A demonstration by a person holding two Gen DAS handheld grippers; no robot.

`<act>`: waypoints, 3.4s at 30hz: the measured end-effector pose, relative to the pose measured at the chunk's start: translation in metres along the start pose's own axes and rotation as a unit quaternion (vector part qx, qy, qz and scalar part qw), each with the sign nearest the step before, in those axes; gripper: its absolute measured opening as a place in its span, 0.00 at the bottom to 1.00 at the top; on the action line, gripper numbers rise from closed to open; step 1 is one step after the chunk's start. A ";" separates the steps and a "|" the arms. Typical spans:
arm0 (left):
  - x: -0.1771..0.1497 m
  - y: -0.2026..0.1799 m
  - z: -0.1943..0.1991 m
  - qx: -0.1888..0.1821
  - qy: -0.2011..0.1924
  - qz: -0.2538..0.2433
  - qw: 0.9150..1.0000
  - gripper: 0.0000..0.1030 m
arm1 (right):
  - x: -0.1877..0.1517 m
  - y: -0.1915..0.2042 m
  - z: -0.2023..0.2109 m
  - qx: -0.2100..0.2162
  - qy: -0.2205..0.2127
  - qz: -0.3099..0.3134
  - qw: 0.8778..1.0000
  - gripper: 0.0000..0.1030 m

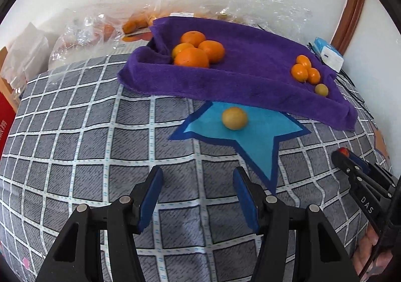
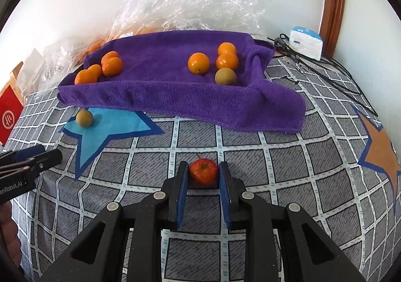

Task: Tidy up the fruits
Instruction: 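Grasp the small red apple on the blue star cloth with the right gripper, then grasp the yellow-green citrus with the left gripper while the right gripper holds the apple, then carry the red apple and yellow-green citrus over the purple towel with both grippers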

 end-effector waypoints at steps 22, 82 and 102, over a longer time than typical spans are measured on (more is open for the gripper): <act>0.050 -0.031 -0.038 -0.038 -0.010 0.013 0.999 0.25 | 0.008 -0.044 -0.004 -0.027 0.012 -0.039 0.999 0.23; 0.114 0.018 0.108 -0.037 -0.124 0.025 0.991 0.25 | 0.118 0.002 0.091 -0.017 -0.085 -0.023 0.996 0.23; 0.153 0.042 0.073 -0.038 -0.117 0.044 0.991 0.25 | 0.153 -0.012 0.053 -0.023 -0.083 -0.027 0.996 0.23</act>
Point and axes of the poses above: each gripper's, at about its wrist camera, not at the fingertips, and z roughly against the way its jaws point, y to its left, x to its top, the point moved 9 cm from there along -z, roughly the way its jaws point, and after that the axes turned 3 degrees about -x, right-handed, at the moved point
